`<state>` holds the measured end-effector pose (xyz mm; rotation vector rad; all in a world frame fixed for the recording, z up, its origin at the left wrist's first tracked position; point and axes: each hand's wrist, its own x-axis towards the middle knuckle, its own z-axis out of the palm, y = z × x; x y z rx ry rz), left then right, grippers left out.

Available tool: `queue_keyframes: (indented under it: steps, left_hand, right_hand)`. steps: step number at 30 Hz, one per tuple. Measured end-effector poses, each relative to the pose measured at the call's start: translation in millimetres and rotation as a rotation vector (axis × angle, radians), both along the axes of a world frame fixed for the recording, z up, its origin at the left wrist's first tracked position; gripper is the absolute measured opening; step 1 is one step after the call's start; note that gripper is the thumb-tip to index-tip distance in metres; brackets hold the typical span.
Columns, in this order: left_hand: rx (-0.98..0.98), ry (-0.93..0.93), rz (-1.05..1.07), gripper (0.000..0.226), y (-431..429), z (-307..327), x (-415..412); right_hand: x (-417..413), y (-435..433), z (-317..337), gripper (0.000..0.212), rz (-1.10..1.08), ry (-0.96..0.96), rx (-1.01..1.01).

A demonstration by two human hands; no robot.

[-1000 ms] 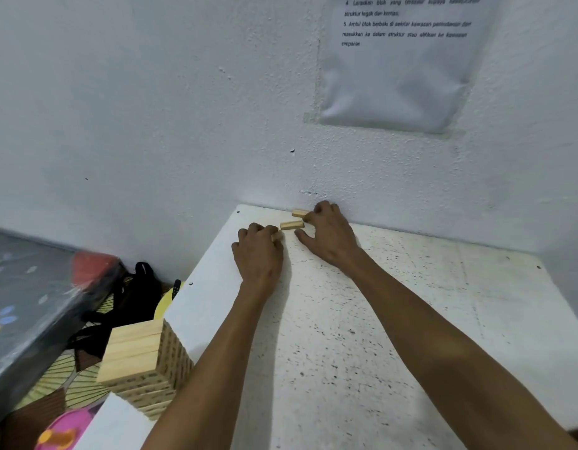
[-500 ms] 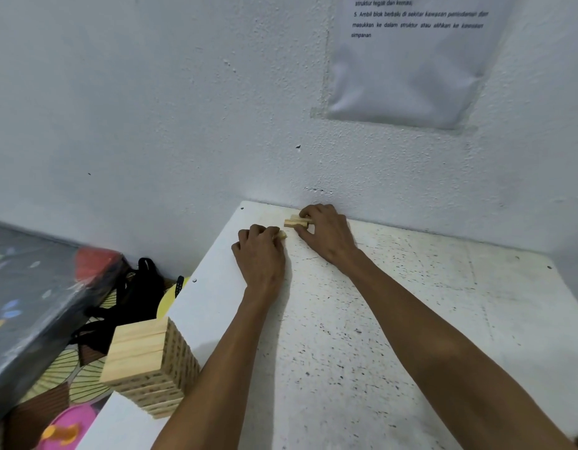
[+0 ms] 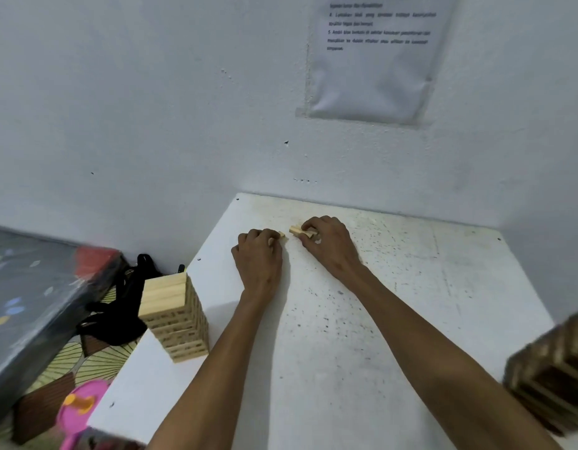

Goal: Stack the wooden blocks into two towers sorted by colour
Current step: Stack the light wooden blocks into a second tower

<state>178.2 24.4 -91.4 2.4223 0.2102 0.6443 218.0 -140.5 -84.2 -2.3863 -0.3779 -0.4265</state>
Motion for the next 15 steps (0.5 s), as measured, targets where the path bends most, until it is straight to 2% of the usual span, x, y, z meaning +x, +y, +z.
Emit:
queue_keyframes:
  steps: [15]
  left_hand:
    - [-0.110,-0.005,-0.193,0.014,-4,-1,-171]
  right_hand:
    - [-202,-25,-3,0.018,0.002,-0.070,0.031]
